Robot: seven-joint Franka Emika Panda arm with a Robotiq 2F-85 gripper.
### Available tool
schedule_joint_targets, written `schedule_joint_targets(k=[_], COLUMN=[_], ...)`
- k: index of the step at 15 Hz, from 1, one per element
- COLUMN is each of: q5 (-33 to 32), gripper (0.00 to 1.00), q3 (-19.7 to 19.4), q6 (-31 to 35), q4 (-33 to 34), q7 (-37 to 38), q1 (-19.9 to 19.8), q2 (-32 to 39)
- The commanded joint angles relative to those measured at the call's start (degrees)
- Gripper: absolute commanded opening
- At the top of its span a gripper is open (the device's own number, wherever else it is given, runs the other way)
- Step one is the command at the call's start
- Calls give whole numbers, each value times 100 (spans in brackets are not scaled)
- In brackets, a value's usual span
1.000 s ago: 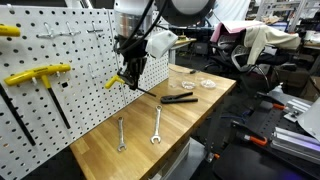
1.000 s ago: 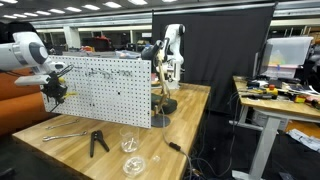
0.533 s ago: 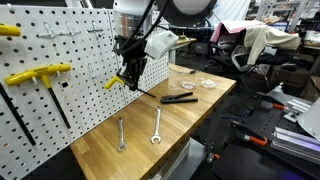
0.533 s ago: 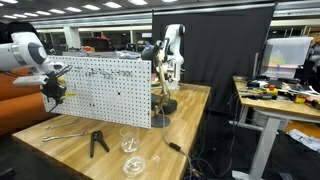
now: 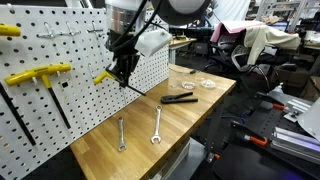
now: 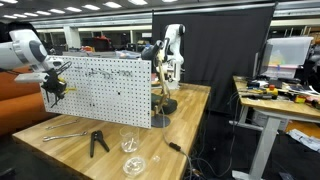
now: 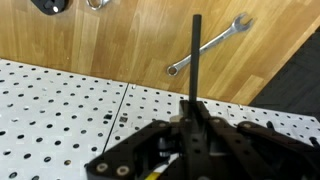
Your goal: Place the black and yellow tool on the table on the peg board
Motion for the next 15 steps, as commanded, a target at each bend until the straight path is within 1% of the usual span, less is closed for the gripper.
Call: schedule_joint_targets(k=[1, 4, 6, 8, 12, 13, 14, 15], q5=[-1032, -2122, -2830, -3094, -3359, -3123, -3140, -3139], gripper=[2, 2, 2, 2, 2, 2, 7, 7], q3=[-548, -906, -1051, -1026, -1040, -917, -922, -921], q6=[255, 279, 233, 262, 252, 193, 188, 188], q4=[234, 414, 507, 526, 380, 514, 509, 508], q7=[1015, 1963, 2612, 3101, 3813, 3504, 3547, 3547], q1=[437, 760, 983, 1081, 1150, 1086, 1086, 1086], q2=[-4, 23, 6, -32, -230, -46, -50, -32])
